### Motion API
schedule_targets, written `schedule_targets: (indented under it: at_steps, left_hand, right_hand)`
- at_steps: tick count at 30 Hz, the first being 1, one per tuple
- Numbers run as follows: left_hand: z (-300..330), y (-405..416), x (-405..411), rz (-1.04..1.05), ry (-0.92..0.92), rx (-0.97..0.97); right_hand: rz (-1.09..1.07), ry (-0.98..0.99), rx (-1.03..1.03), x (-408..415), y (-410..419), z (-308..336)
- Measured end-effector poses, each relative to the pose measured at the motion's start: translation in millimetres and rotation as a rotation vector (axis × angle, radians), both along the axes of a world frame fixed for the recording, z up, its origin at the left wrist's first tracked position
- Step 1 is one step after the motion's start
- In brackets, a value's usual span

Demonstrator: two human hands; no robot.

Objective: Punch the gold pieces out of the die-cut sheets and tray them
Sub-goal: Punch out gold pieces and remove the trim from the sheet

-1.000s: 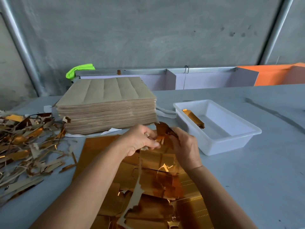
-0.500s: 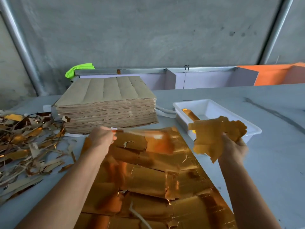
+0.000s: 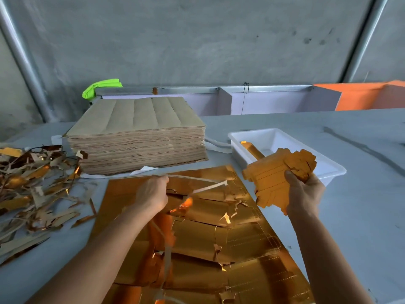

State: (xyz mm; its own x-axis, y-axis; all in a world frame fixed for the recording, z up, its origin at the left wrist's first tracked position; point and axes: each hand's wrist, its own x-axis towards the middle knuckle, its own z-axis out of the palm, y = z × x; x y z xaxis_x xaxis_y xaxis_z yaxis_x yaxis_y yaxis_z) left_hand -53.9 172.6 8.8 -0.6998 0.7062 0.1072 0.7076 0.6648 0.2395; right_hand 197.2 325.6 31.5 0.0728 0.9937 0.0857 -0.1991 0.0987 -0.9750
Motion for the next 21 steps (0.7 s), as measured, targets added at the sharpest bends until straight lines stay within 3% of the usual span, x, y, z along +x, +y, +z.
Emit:
schedule_targets:
  at_steps: [4,7,9,11,13,17,19,21]
  left_hand:
    - [-6,15,17,-0.108,0.040,-0.114]
    - [-8,24,40,-0.346,0.207,0.127]
    - [-9,31,66,-0.515,0.146,0.240]
    - [-12,39,91,-0.611,0.050,0.091]
    - [-13,46,106,-0.598,0.079,-0.125]
    - [-8,46,94,-0.539,-0.357,-0.006]
    - [2,41,79,-0.389,-0.542,0.255]
    - [17,36,61,-0.162,-0.773,0.656]
  right_hand:
    - [0.028,0.006,-0.033,-2,-2,-7]
    - [0.024,0.012,-0.029,-5,-3,-8]
    - [0.022,0.009,-0.017,-8,-4,-7]
    - [0.028,0.005,-0.020,-10,-5,-7]
    - [0.035,-0.011,-0.019,-10,-7,-6]
    - [0.031,-0.064,0.020,-5,-9,-8]
    - [0.035,-0.129,0.038,-5,-9,-11]
    - [0.042,-0.216,0.075,-9,-10,-14]
